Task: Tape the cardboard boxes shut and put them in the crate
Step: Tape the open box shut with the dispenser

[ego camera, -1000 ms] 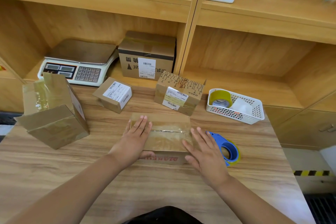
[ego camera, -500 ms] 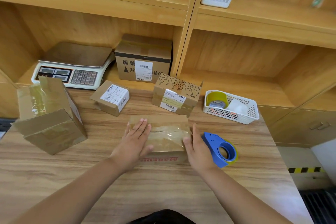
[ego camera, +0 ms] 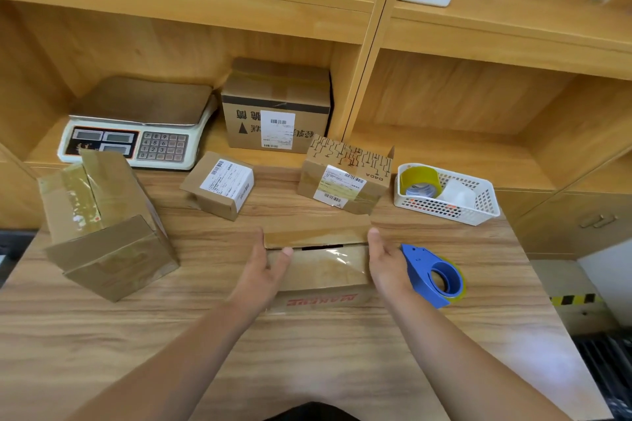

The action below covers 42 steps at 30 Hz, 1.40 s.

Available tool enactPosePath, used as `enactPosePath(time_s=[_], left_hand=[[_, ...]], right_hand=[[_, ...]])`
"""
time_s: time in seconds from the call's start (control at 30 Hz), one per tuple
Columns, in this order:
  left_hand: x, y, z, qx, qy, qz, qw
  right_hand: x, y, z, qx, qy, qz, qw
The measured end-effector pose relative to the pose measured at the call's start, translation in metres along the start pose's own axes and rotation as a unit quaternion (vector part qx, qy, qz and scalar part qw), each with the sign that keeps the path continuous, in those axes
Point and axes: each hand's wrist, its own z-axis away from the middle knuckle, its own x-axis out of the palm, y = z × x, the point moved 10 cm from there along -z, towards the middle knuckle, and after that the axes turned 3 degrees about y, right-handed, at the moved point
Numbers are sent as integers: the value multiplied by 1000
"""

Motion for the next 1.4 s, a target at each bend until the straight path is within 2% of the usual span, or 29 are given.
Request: enactPosePath(time_s=[0.17,0.47,0.53,0.63,0.7,0.8,0.9,1.0,1.13,1.2,1.3,1.4], left_hand=[[-3,-5,0,5,24,31,999],[-5,-12,-3,-23,57,40,997],[-5,-13,-4,-25,62,34,997],[-4,-13,-3,-35,72,31,996],[-6,-8,0,-38,86,20,995],[-6,-1,3,-43,102,12,994],[-5,7,7,-33,113,25,993],[-4,9,8,-33,114,26,993],[-10,20,4,20,123,-36,992],[-14,32,2,48,136,-121,982],[-10,50,-1,69,146,-289,944],[2,62,-5,92,132,-369,915]], right_hand=[[-2,-4,-5,-27,58,52,997],[0,-10,-5,-68,74,147,984],[1,-6,-9,-71,55,141,986],[-3,5,-14,-57,6,75,995],[-17,12,-16,-81,-1,49,996],[-48,25,-27,-153,54,147,976],[-67,42,-40,-206,107,301,925],[-67,64,-54,-192,82,378,902],[-66,79,-66,-171,48,422,889],[-69,77,-70,-171,50,447,876],[-78,78,-76,-144,55,486,861],[-86,84,-79,-119,52,482,866]])
